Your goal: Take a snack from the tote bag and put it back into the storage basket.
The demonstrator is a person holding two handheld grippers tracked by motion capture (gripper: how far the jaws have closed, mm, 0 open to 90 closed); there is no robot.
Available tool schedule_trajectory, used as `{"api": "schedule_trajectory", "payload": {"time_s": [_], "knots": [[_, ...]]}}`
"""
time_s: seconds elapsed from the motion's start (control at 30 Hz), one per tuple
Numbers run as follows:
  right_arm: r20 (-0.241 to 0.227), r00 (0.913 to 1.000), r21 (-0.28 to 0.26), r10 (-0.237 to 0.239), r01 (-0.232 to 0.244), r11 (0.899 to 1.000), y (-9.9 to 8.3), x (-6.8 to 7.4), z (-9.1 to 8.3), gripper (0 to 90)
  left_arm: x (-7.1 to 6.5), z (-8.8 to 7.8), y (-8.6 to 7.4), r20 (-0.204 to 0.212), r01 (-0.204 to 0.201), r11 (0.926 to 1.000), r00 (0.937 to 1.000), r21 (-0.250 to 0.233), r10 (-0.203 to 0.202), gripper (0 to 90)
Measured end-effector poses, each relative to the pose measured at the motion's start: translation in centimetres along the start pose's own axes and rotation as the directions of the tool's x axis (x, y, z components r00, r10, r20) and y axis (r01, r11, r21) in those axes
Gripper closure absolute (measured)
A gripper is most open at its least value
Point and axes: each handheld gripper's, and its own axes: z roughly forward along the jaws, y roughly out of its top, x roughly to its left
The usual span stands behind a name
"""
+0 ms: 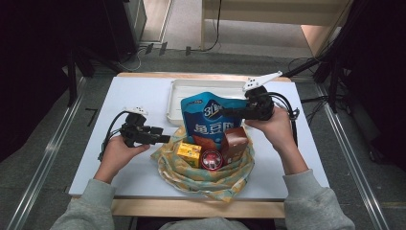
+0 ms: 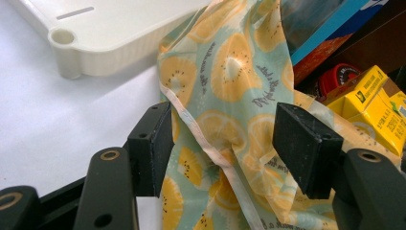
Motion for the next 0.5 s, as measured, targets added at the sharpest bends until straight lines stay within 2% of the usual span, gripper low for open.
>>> {"api": "schedule_trajectory", "payload": {"time_s": [0.3, 0.5], "knots": [[0.019, 0.9997, 0.009, -0.013, 0.013, 1.000, 1.2, 0.7, 0.1, 89.5, 0.1, -0.2, 0.0, 0.001, 0.001, 1.0000, 1.0000, -0.009, -0.001, 39.5], [0.029, 0.9992, -0.001, -0.027, 0.027, 1.000, 2.3, 1.3, -0.5, 89.8, 0.1, -0.1, -0.1, 0.002, 0.005, 1.0000, 1.0000, -0.007, -0.005, 39.4]]}}
